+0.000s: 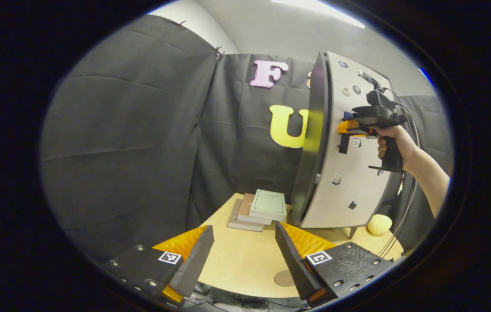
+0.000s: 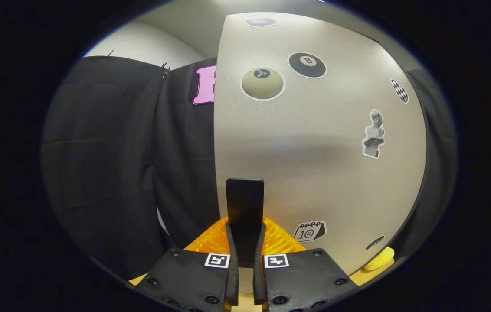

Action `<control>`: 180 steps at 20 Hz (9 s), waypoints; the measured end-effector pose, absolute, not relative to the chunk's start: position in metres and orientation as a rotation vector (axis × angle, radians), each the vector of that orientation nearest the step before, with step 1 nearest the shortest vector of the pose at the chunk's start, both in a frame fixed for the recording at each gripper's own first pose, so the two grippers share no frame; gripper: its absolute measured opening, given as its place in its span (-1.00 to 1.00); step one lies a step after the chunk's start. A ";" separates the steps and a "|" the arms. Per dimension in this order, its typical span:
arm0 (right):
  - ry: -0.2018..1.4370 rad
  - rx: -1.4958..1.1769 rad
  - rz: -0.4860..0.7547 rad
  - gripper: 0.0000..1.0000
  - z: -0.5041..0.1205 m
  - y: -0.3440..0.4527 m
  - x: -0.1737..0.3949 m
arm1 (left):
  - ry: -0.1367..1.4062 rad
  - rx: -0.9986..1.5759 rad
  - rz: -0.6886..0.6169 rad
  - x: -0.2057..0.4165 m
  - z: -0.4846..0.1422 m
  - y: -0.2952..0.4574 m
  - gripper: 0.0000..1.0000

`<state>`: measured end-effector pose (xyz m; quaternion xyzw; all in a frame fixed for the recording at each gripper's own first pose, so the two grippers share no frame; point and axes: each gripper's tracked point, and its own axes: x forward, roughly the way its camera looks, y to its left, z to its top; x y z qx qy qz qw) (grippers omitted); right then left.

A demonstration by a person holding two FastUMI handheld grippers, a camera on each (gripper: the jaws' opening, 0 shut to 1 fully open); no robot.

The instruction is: Open the cabinet door with the right hand, grasp the bottle in the cabinet with the left hand and place it on the coaster, then close the cabinet door with the right hand.

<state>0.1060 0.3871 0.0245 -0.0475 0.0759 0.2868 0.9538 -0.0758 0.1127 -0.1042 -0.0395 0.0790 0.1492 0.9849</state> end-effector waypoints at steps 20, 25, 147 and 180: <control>0.162 -0.059 0.788 -0.70 0.031 0.348 0.069 | 0.160 -0.050 0.241 -0.094 -0.103 0.041 0.72; 0.151 -0.039 0.775 -0.70 0.032 0.342 0.070 | 0.178 -0.030 0.182 -0.079 -0.105 0.020 0.72; 0.178 0.131 0.009 0.57 0.009 0.222 0.109 | 0.122 0.026 -0.120 0.076 -0.291 -0.038 0.36; 0.299 0.135 -0.094 0.57 -0.020 0.207 0.097 | 0.132 0.077 -0.122 0.072 -0.281 -0.048 0.76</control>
